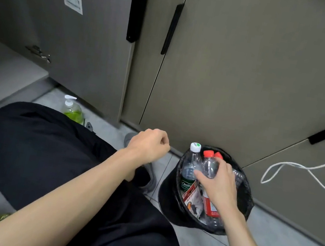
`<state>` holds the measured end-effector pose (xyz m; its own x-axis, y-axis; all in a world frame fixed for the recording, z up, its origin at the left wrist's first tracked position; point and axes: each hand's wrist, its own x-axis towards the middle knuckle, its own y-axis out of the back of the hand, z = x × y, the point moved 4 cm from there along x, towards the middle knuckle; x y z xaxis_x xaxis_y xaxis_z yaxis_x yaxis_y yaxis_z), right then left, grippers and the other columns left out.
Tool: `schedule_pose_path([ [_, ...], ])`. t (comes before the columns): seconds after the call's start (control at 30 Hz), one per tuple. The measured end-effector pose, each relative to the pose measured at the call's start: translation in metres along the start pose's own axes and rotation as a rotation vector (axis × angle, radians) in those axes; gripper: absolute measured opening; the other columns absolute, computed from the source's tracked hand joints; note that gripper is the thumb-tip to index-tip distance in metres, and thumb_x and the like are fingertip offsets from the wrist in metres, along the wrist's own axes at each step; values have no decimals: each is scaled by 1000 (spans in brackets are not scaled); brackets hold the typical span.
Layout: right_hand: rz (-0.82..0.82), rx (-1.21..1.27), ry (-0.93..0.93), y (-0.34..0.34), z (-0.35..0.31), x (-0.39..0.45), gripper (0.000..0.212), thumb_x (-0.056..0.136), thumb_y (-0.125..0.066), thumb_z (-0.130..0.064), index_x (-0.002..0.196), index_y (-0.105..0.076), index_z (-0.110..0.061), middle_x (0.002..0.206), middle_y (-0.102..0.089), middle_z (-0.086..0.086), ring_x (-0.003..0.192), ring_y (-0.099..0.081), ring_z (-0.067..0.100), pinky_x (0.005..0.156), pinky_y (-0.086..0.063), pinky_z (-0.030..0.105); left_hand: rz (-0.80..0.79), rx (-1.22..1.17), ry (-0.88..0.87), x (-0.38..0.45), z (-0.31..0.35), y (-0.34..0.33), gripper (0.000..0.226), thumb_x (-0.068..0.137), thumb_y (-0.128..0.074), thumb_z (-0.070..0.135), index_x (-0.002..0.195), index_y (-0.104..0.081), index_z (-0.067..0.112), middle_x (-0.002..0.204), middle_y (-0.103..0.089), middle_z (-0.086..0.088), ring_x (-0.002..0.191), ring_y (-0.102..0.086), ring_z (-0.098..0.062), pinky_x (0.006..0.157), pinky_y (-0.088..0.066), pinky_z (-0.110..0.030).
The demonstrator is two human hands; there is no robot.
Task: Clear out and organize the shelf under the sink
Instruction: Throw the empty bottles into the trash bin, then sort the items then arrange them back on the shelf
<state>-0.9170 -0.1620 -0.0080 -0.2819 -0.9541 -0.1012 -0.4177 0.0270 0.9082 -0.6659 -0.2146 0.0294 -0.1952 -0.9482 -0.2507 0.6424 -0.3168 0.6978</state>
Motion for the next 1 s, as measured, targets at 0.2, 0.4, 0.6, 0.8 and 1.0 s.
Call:
schedule_pose_path([
  [0.2,128,226,281,25,-101,19,45,91,-64,-38,133,-55,-25,133,-53,-8,127,-48,14,102,-43,36,158,198,-57,-2,1,46,19,88,-50,34,92,-68,31,94,-70,5,85,-61,-25,72,-46,-32],
  [0.4,-65,450,658,33,-292,16,13,88,-66,-25,97,-74,-27,89,-72,-16,82,-65,1,86,-55,34,594,274,49,-42,-43,180,25,86,-47,39,93,-69,30,94,-72,2,83,-60,-31,69,-41,-33],
  [0.6,-284,286,1006,-7,-473,-42,15,81,-59,-39,89,-71,-34,90,-71,-16,90,-66,9,85,-53,33,769,294,376,-119,-158,272,29,84,-46,36,94,-70,25,96,-70,-7,92,-62,-38,69,-40,-34],
  [0.8,-566,-207,1146,-148,-526,-112,28,83,-58,-42,100,-71,-23,108,-70,8,101,-64,31,76,-45,32,456,152,780,-180,-306,215,23,89,-54,34,91,-69,16,101,-71,-14,94,-66,-35,77,-54,-36],
  [1.0,-803,-627,1065,-293,-408,-125,35,90,-57,-38,117,-65,-18,125,-65,12,114,-62,31,86,-50,35,85,198,846,-186,-364,106,25,89,-51,32,105,-63,18,119,-65,-13,105,-62,-33,74,-42,-32],
])
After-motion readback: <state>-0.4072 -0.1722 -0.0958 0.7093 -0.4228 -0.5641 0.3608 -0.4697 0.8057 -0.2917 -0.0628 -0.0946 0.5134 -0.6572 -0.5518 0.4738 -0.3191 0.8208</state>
